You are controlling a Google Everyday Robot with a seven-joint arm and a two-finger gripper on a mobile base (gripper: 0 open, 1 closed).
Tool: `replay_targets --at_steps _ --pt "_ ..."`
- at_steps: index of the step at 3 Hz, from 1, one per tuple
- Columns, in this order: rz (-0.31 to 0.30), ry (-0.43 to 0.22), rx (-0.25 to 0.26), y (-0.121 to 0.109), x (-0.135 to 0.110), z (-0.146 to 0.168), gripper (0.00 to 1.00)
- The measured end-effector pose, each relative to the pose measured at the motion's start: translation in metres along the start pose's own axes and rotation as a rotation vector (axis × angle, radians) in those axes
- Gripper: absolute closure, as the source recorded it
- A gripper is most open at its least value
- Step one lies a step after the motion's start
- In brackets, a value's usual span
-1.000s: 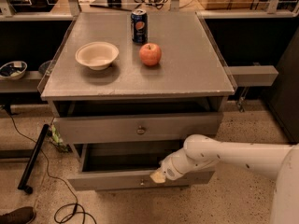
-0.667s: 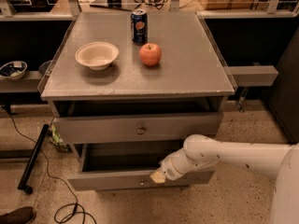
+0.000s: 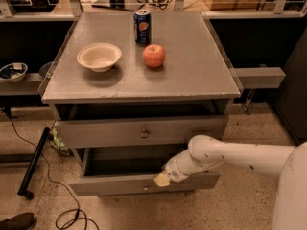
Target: Open middle drawer
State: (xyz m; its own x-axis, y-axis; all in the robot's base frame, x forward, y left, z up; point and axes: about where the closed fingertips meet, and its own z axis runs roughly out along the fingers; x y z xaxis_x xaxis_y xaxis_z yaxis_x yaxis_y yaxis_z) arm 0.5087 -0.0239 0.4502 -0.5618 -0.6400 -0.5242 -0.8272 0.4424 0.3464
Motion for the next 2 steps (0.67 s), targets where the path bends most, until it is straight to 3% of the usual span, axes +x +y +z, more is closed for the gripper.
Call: replay_targets --at_steps 2 --pt "0.007 -0.006 -0.024 -0.0003 -0.0002 0.0014 1.00"
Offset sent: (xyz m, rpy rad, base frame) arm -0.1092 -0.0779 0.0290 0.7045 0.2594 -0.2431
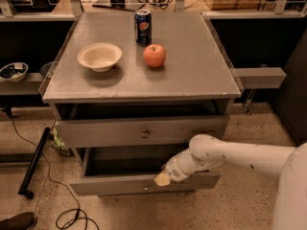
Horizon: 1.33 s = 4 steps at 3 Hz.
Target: Open middle drawer
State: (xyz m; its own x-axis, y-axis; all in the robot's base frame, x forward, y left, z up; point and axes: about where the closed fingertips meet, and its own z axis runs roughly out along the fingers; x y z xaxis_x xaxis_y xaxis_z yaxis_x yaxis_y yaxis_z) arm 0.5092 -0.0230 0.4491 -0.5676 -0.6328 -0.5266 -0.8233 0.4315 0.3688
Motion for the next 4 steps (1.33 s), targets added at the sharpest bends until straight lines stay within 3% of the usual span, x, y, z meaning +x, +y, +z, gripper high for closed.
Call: replay_targets --at_steps 1,3,4 --pt "0.011 -0.016 -0.040 0.0065 0.0024 0.0028 1.00" --pt "0.011 -0.016 -0.041 0.0001 -0.0025 -0.0016 1.00" --pt "0.017 -0.016 -0.065 -0.0003 -0.0028 -0.0026 1.00"
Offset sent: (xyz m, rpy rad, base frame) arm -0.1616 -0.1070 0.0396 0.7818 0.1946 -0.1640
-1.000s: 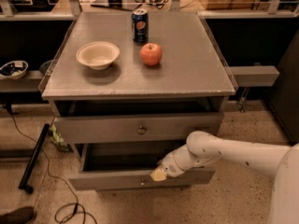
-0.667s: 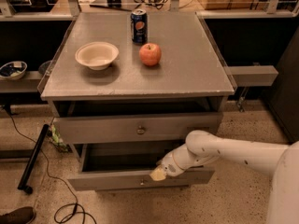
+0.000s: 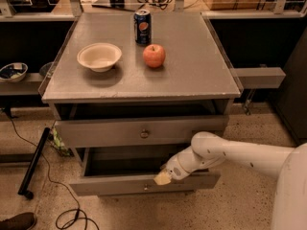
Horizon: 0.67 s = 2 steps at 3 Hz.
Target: Open middle drawer
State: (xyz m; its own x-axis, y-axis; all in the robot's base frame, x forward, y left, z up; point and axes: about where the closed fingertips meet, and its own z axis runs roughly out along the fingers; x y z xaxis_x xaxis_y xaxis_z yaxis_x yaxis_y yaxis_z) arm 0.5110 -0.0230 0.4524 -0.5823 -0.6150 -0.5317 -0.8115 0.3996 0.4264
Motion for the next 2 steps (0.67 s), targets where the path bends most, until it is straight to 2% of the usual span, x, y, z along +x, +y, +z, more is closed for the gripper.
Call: replay_targets --at_steps 1,2 --pt "0.000 0.000 0.000 0.0000 0.0000 0.0000 1.00" --pt "0.000 0.000 0.000 0.0000 0.0000 0.0001 0.73"
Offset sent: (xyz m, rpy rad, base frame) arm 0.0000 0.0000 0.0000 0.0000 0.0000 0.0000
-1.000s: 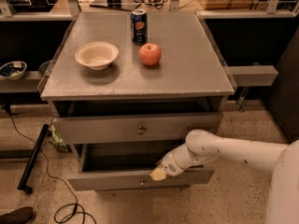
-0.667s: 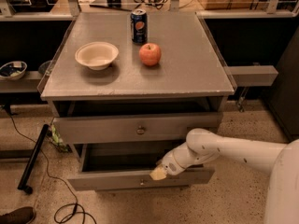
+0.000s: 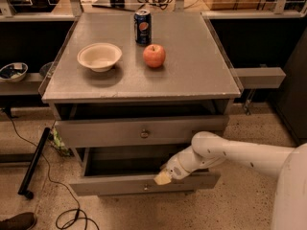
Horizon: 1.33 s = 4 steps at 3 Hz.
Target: Open middle drawer
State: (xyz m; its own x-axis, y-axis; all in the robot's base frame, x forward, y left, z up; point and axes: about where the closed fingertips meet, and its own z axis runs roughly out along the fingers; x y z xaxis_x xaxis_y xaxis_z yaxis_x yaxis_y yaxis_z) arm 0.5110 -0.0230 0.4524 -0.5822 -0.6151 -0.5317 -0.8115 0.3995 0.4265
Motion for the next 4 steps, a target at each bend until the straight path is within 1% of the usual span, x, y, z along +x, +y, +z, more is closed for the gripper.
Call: replay_targets --at_steps 3,4 --pt "0.000 0.000 0.000 0.0000 0.0000 0.0001 0.04" --pt "0.000 0.000 0.000 0.0001 0.0000 0.0001 0.00"
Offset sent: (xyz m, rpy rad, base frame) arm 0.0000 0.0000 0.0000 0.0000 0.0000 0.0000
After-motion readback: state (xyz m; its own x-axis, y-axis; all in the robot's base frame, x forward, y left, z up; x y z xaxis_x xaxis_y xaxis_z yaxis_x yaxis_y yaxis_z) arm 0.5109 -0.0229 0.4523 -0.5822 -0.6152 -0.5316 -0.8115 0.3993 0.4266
